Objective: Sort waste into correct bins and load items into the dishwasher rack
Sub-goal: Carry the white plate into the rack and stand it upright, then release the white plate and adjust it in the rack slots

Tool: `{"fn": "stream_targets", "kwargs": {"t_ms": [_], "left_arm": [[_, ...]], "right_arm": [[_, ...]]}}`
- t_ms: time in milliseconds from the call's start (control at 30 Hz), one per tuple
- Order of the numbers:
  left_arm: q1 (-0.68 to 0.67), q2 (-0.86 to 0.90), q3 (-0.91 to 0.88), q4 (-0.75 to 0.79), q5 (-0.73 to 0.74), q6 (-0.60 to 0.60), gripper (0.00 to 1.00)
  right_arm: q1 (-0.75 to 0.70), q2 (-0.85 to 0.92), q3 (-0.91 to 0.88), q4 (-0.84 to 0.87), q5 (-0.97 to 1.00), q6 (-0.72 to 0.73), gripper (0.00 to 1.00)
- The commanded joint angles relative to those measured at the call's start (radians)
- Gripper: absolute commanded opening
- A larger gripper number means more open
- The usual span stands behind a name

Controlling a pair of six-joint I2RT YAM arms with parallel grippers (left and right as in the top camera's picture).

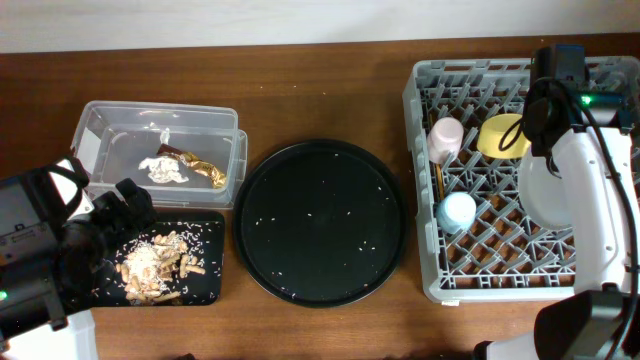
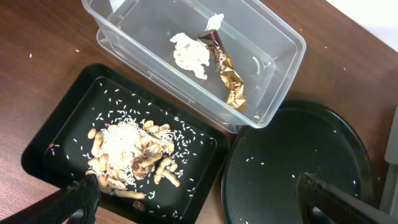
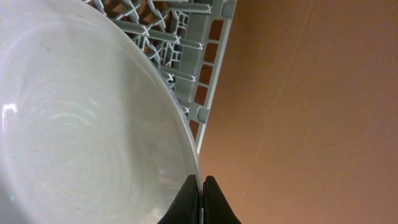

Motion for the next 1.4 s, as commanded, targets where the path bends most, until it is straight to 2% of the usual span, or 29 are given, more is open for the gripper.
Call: {"fn": "stream_targets", "kwargs": {"t_ms": [0, 233, 400, 833, 867, 900, 967, 1200, 1233, 1267, 1367], "left_arm": [[0.007, -0.002, 0.008, -0.001, -0.008, 0.005, 1.0], [0.007, -0.002, 0.008, -0.001, -0.008, 0.005, 0.99], [0.007, -0.002, 0.008, -0.001, -0.008, 0.004, 0.99], [0.007, -0.002, 0.008, -0.001, -0.008, 0.005, 0.99], [0.007, -0.002, 0.008, -0.001, -0.008, 0.004, 0.99], [0.007, -0.002, 0.008, -0.001, -0.008, 0.005, 0.99], [0.007, -0.002, 0.008, -0.001, -0.008, 0.005, 0.99], [0.007, -0.002, 0.008, -0.001, -0.008, 0.005, 0.99], [0.007, -0.002, 0.008, -0.001, -0.008, 0.005, 0.99], [0.007, -0.002, 0.008, -0.001, -0.008, 0.004, 0.99], [0.007, -0.002, 0.008, -0.001, -0.008, 0.004, 0.99]], "right_arm": [[-0.003, -0.013, 0.01, -0.004, -0.087, -0.005, 0.04], [-0.002, -0.013, 0.009, -0.026, -0.134, 0.0, 0.04], [-0.002, -0.013, 0.009, -0.026, -0.267, 0.004, 0.04], [-0.003, -0.008, 0.008, -0.026, -0.362, 0.003, 0.05], [-0.003, -0.008, 0.008, -0.026, -0.363, 0.003, 0.06], [-0.003, -0.008, 0.008, -0.026, -0.372, 0.003, 0.14], [-0.003, -0.008, 0.008, -0.025, -0.388, 0.003, 0.22], [-0.003, -0.007, 0.008, -0.002, -0.388, 0.004, 0.25], [-0.003, -0.007, 0.008, 0.005, -0.388, 0.004, 0.31], [-0.003, -0.007, 0.008, 0.011, -0.388, 0.004, 0.41], [0.0, -0.014, 0.01, 0.041, -0.389, 0.029, 0.47]]}}
